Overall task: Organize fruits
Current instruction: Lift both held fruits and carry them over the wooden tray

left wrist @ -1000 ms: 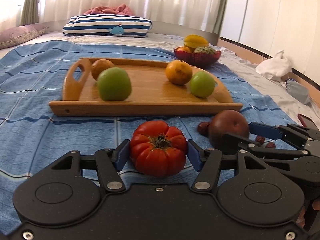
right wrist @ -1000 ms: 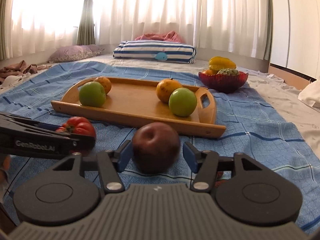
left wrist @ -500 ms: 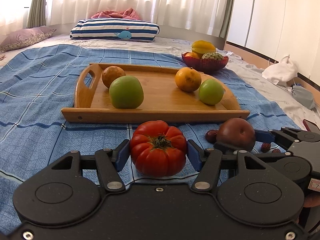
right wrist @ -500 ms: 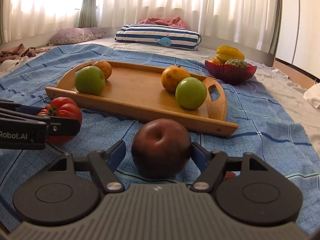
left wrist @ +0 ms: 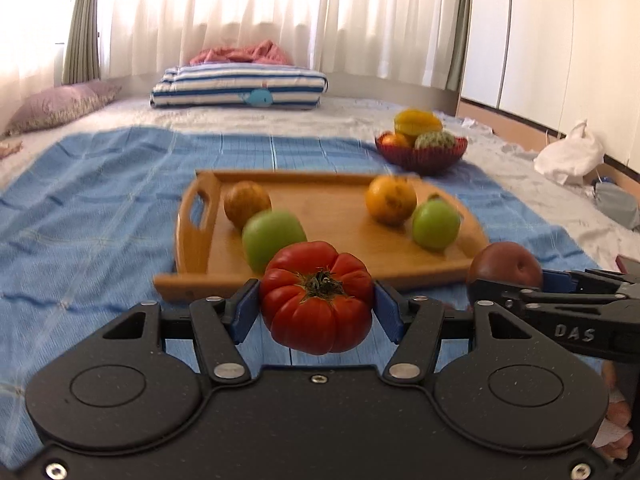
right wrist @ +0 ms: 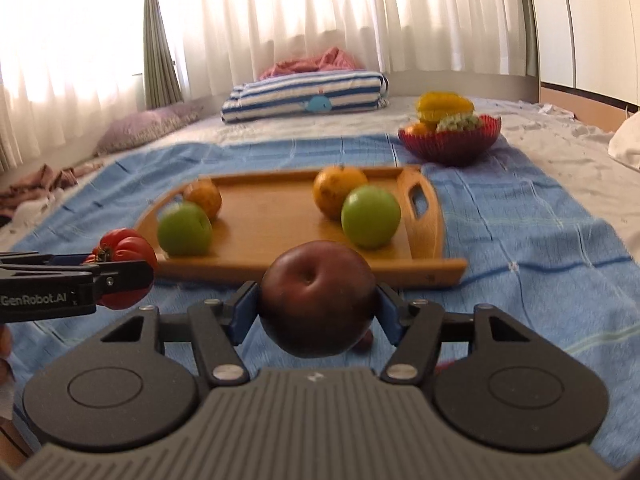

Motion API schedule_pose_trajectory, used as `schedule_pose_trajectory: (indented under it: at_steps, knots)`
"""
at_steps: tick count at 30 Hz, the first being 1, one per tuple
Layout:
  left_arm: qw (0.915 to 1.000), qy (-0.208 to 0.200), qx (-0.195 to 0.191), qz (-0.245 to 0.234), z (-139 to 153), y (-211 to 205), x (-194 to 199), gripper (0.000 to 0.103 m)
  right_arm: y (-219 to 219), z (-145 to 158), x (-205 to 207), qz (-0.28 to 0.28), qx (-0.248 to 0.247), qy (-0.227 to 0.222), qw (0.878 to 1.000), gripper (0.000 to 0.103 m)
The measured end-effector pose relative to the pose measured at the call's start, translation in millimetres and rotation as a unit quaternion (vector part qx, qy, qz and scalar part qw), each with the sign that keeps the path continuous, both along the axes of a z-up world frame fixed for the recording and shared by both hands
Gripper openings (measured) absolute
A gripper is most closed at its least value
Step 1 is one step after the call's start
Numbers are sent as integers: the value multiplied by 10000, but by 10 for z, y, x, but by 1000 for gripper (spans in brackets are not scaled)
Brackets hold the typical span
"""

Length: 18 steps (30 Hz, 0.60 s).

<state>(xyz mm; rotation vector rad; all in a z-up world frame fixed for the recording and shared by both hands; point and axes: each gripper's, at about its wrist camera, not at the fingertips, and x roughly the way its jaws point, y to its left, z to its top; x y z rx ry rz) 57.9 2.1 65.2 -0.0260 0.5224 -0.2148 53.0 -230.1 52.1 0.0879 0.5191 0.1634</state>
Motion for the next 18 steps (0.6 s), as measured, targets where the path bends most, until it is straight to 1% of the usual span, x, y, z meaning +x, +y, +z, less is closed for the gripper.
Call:
schedule_pose_trajectory:
  at_steps: [2, 6, 7, 9, 13, 16, 18]
  knots:
    - [10000, -60, -15, 8, 116, 16, 55, 59, -48, 123, 55, -3, 152, -21, 9999, 65]
    - [9997, -98, -213, 32, 355, 63, 232, 58, -204, 368, 254, 105, 832, 72, 9965, 65]
    - [9996, -116, -252, 43, 423, 76, 292, 58, -234, 428, 312, 129, 934, 89, 9955, 65]
    - [9993, -140, -347, 76, 535, 108, 402, 58, -254, 549, 421, 157, 929, 32, 9955, 65]
    - [9981, -73, -584, 159, 691, 192, 658, 58, -219, 748, 634, 103, 573, -141, 9982, 65]
    - [9966, 94, -783, 241, 683, 266, 806, 58, -237, 830, 795, 41, 559, -125, 9983, 65]
    - [9963, 175, -770, 334, 634, 301, 819, 58, -258, 853, 850, -4, 571, -132, 9983, 65]
